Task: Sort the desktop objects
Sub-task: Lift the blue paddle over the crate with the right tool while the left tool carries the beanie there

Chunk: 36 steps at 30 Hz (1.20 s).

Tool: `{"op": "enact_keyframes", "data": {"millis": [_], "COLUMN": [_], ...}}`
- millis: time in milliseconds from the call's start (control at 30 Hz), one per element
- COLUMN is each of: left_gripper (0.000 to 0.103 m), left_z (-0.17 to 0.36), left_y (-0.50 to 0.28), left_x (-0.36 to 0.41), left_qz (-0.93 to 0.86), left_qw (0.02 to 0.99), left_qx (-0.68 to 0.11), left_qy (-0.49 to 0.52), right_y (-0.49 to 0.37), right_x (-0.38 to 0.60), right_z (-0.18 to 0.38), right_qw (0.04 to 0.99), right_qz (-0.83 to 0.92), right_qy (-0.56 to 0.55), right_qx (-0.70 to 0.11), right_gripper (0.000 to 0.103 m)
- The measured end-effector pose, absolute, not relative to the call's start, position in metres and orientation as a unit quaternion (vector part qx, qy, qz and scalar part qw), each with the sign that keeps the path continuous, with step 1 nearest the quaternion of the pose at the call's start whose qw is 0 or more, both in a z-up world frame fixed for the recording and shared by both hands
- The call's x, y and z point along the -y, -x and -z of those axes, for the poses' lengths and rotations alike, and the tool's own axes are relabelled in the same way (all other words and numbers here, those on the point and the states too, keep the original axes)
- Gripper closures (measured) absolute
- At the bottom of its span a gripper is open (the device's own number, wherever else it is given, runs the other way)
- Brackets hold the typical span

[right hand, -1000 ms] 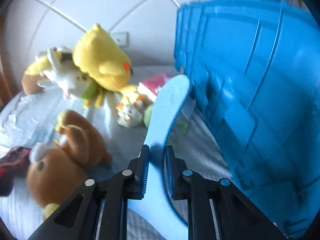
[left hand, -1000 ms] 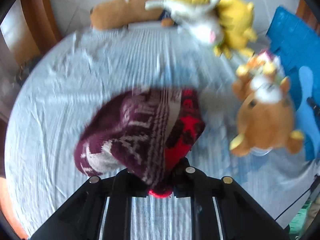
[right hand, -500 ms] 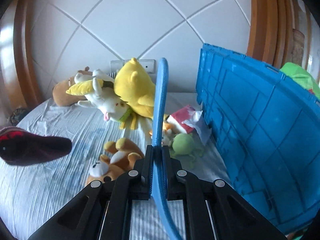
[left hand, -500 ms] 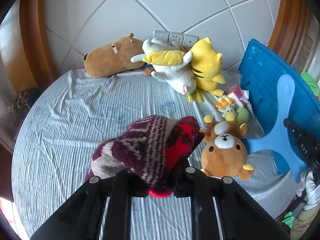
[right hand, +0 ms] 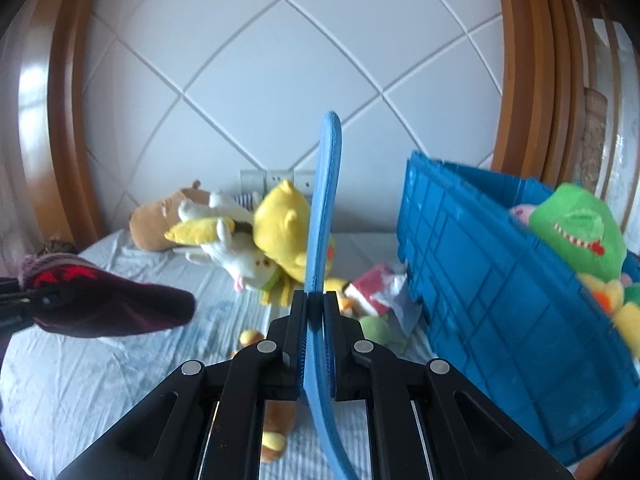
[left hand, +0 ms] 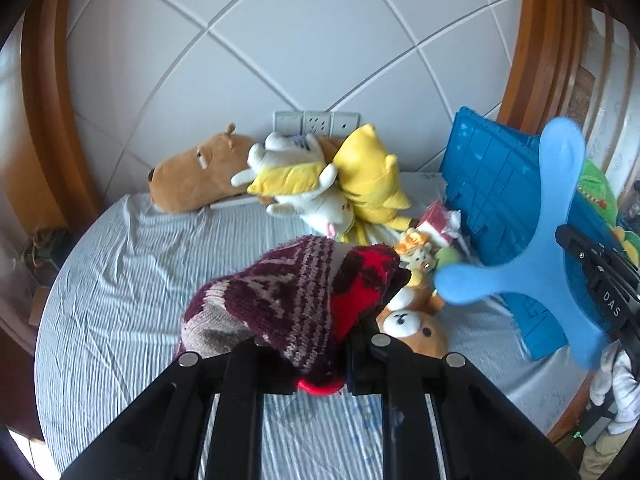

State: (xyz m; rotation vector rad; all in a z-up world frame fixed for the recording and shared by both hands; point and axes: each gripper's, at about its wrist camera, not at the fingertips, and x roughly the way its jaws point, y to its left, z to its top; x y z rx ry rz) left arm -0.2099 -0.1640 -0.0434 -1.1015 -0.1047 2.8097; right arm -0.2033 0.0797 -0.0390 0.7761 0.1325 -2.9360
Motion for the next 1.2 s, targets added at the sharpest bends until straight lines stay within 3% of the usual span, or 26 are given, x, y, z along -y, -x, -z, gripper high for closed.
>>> {"op": "enact_keyframes", "data": {"millis": [633,1200], "left_gripper": [0.088,0.088], "left_z": [-0.004,-0.056], "left_y": [0.193,0.200], "left_x": [0.130,0.057], "left_qz": [-0.941,-0.958], "left_qw": [0.113,0.081], "left_qx": [0.004,0.012], "left_qy": [0.319,0.275], "right_y": [0.159,0.168], "right_x": [-0.054,-0.112], "right_z": [-0.024,-0.064], "right_qw": [0.047,0.079], "right_qz": [0.978,0.980], "right_qy": [-0.194,-0.163], "right_qx": [-0.057,-0.081], "right_gripper": [0.095,0.095]}}
